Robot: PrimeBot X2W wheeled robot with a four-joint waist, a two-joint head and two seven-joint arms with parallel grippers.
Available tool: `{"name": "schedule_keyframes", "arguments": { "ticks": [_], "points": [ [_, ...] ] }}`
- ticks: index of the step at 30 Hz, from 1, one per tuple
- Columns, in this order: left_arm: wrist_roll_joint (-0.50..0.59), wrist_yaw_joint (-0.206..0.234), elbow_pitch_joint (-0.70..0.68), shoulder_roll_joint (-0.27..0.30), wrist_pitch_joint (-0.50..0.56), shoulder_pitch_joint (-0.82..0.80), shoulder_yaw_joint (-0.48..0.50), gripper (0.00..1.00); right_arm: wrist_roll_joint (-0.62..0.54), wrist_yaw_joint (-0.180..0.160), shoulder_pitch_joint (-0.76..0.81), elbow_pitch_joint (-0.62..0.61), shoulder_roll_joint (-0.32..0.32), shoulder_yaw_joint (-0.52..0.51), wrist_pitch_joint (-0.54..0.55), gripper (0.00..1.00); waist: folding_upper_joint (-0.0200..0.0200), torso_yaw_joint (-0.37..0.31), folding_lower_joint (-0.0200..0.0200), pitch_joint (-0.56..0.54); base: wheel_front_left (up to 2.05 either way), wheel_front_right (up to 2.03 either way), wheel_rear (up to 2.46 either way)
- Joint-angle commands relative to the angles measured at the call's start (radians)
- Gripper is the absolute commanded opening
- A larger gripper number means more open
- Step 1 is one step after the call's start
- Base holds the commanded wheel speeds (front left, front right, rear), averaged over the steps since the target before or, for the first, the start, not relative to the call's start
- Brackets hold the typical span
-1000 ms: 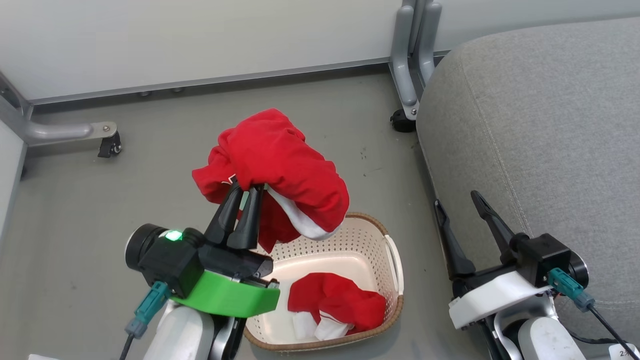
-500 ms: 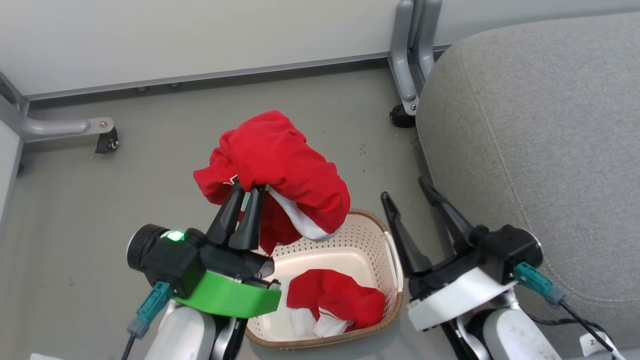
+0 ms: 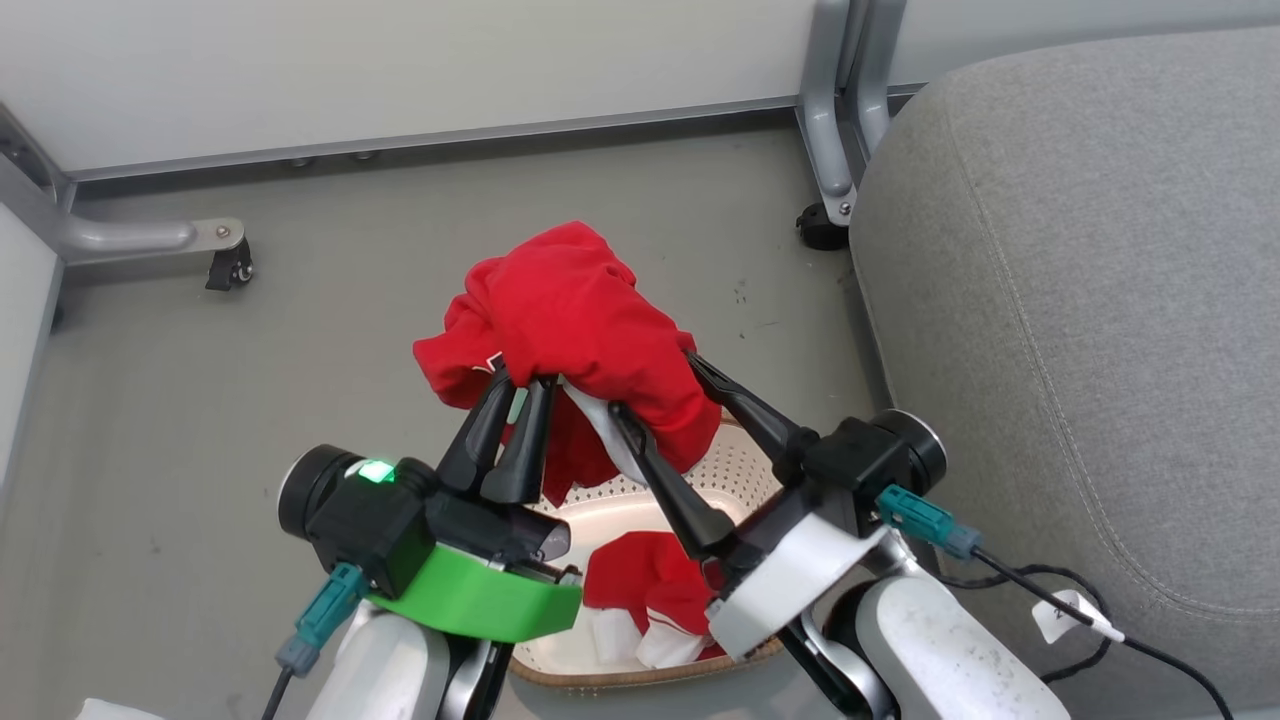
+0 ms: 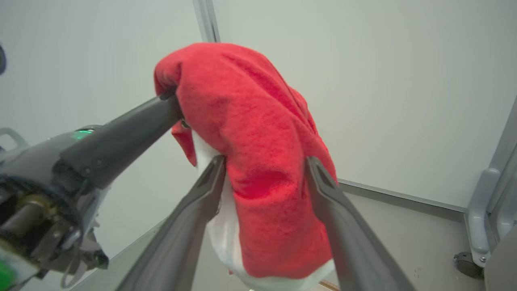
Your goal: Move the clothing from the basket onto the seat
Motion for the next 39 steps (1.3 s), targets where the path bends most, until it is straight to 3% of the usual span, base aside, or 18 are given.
{"name": "schedule_keyframes", "arguments": {
  "ticks": [1, 6, 7, 8, 22, 24, 25, 26, 39],
  "points": [
    [-0.004, -0.004, -0.007, -0.004, 0.000, -0.017, -0.003, 0.00, -0.008, 0.000, -0.023, 0.025, -0.003, 0.010, -0.007, 1.00, 0.0000, 0.002, 0.0001, 0.000, 0.00, 0.00, 0.00],
    [-0.006, -0.008, -0.005, -0.006, 0.000, -0.018, -0.018, 0.00, 0.005, 0.000, -0.072, 0.108, -0.003, 0.037, -0.020, 1.00, 0.0000, 0.007, 0.0001, -0.001, 0.00, 0.00, 0.00],
    [-0.008, -0.008, -0.005, -0.006, 0.000, -0.018, -0.020, 0.00, 0.009, 0.000, -0.078, 0.120, -0.003, 0.043, -0.016, 0.36, 0.0000, 0.008, 0.0001, -0.001, 0.00, 0.00, 0.00],
    [-0.009, -0.007, -0.004, -0.006, 0.000, -0.019, -0.021, 0.00, 0.017, 0.000, -0.085, 0.132, -0.003, 0.048, -0.018, 0.00, 0.0000, 0.008, 0.0001, -0.001, 0.00, 0.00, 0.00],
    [-0.012, 0.003, 0.006, 0.000, 0.000, -0.017, -0.016, 0.00, 0.058, 0.000, -0.112, 0.178, -0.003, 0.058, -0.077, 0.00, 0.0000, 0.012, 0.0001, -0.009, 0.00, 0.00, 0.00],
    [-0.007, 0.007, 0.008, 0.002, 0.000, -0.020, -0.015, 0.36, 0.065, 0.000, -0.112, 0.179, -0.003, 0.055, -0.084, 0.00, 0.0000, 0.013, 0.0001, -0.009, 0.00, 0.00, 0.00],
    [-0.004, 0.010, 0.009, 0.004, 0.000, -0.020, -0.015, 0.73, 0.067, 0.000, -0.112, 0.177, -0.003, 0.052, -0.090, 0.00, 0.0000, 0.013, 0.0001, -0.009, 0.00, 0.00, 0.00],
    [-0.002, 0.013, 0.010, 0.006, 0.000, -0.020, -0.017, 1.00, 0.073, 0.000, -0.114, 0.177, -0.004, 0.048, -0.094, 0.00, 0.0000, 0.014, 0.0001, -0.009, 0.00, 0.00, 0.00],
    [0.055, 0.002, 0.057, 0.038, 0.063, 0.042, -0.125, 1.00, 0.070, 0.000, -0.137, 0.242, -0.003, -0.027, -0.131, 0.00, 0.0000, 0.032, 0.0001, -0.019, 0.00, 0.00, 0.00]
  ]
}}
